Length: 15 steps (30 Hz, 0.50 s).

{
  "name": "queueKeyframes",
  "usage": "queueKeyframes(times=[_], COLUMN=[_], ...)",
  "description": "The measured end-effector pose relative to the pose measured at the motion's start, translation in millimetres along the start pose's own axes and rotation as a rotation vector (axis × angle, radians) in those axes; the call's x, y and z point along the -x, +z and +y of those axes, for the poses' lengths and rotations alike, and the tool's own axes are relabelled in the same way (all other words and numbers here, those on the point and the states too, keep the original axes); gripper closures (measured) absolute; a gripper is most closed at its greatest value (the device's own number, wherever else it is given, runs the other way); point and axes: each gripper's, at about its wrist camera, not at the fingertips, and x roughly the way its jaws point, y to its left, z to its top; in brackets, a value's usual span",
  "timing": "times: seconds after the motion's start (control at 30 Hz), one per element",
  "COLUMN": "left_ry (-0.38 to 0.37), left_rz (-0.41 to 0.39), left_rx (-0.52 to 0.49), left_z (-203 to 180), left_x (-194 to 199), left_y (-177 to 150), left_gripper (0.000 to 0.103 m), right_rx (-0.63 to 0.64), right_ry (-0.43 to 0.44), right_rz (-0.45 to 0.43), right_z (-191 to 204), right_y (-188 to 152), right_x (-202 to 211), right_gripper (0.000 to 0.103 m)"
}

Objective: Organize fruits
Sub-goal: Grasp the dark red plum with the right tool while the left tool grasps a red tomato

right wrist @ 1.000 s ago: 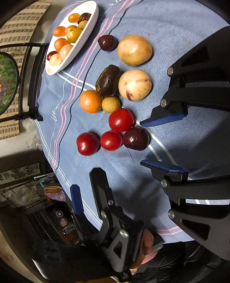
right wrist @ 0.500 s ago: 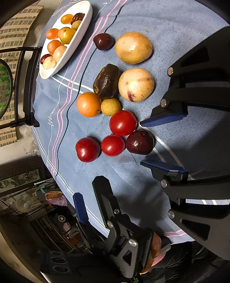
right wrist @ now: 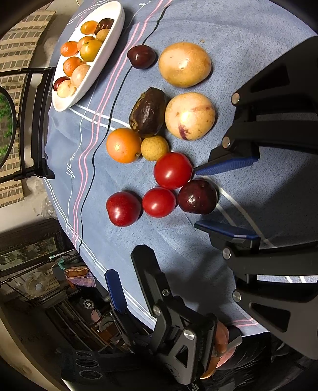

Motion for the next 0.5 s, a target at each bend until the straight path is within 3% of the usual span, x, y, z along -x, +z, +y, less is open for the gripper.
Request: queueKeyframes(times=[0.2, 0.5], left_ry=[0.002, -0.013], left_rz=[0.002, 0.046], left_rx=[-0.002, 0.044], left_z=[-0.6, 6.8], left_x=[0.1, -9.4], left_y=[-0.3, 0.0], left_gripper=[0.006, 0.006], right_rx=[-0.012, 0.008], right_ry=[0.008, 0.017], right_rz=[0.001, -0.006], right_z=[-3.0, 1.7], right_y=[-1.0, -2.5], right_x=[0.3, 7.6], right_gripper=[0.073, 0.074])
